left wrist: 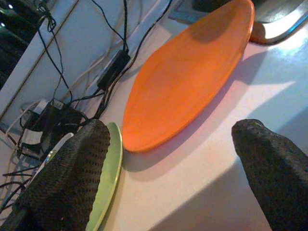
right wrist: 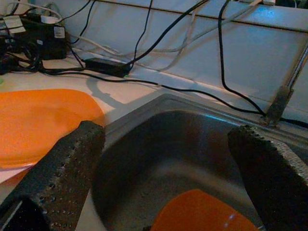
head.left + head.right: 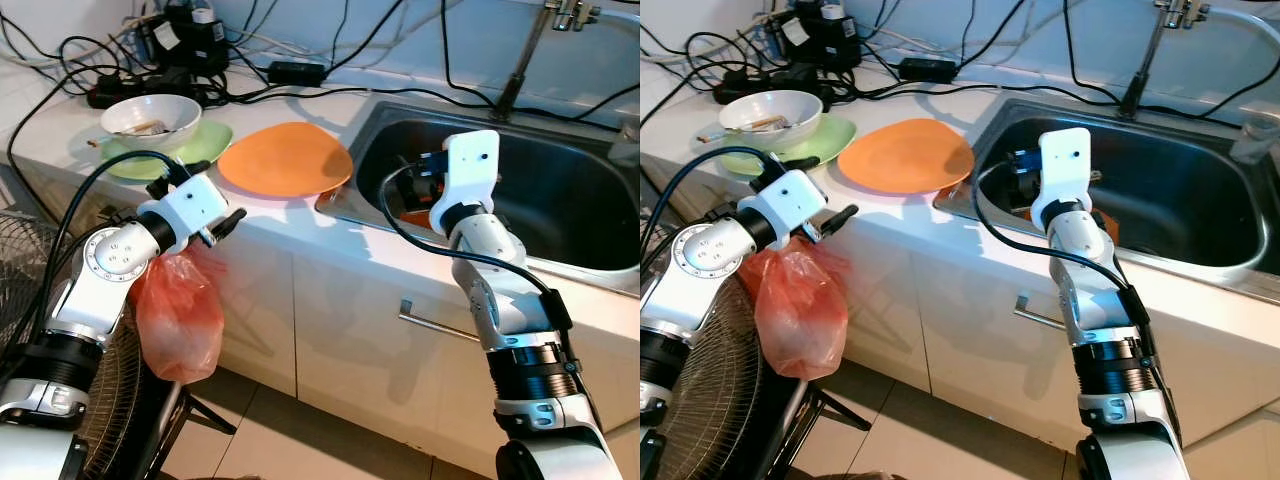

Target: Kitchen organization

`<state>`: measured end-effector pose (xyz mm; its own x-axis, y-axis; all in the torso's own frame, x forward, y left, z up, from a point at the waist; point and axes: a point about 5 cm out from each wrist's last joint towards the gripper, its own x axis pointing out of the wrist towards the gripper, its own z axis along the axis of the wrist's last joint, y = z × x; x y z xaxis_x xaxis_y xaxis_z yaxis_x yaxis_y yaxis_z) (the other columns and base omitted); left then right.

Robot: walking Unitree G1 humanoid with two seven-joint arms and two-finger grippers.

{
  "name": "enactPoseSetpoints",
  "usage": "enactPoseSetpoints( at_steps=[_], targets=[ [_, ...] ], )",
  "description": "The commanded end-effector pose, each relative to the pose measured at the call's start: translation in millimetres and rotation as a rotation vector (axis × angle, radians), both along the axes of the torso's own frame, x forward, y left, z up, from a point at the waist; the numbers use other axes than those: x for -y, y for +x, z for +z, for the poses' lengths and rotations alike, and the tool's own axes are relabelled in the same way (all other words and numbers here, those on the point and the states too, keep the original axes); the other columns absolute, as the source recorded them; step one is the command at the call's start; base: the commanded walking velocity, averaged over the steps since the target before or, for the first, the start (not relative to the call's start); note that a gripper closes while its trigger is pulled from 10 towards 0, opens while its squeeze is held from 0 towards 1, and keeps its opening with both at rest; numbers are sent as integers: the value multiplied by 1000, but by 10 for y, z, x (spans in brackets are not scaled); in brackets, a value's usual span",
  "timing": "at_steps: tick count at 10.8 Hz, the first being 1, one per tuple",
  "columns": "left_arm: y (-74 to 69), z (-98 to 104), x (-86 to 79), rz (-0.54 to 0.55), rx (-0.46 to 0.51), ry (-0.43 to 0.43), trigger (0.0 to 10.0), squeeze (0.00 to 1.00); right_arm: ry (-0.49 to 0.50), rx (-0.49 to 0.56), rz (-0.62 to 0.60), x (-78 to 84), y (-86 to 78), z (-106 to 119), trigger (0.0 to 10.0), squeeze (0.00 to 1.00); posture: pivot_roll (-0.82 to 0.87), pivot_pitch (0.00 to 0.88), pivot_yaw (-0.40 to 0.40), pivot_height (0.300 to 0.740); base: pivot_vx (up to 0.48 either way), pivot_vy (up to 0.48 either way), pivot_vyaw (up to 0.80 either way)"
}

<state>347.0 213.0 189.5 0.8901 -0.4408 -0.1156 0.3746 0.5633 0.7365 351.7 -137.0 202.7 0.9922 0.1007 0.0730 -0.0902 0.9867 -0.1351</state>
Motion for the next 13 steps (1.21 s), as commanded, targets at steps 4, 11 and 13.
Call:
enactPoseSetpoints(
  at_steps=[4, 11, 13],
  targets=[
    [48, -55, -79, 30, -1, 39, 10000, 0, -1, 22, 4, 0, -21, 51, 10000, 0, 83, 0, -4, 740, 0, 0, 0],
    [173, 18, 128, 6, 62, -31, 10000, 0, -4, 3, -17, 103, -119, 28, 10000, 0, 36, 0, 7, 740, 0, 0, -260],
    [174, 25, 97, 15, 64, -34, 10000, 0, 2, -16, -4, 82, -119, 14, 10000, 0, 35, 0, 3, 740, 0, 0, -384]
  ],
)
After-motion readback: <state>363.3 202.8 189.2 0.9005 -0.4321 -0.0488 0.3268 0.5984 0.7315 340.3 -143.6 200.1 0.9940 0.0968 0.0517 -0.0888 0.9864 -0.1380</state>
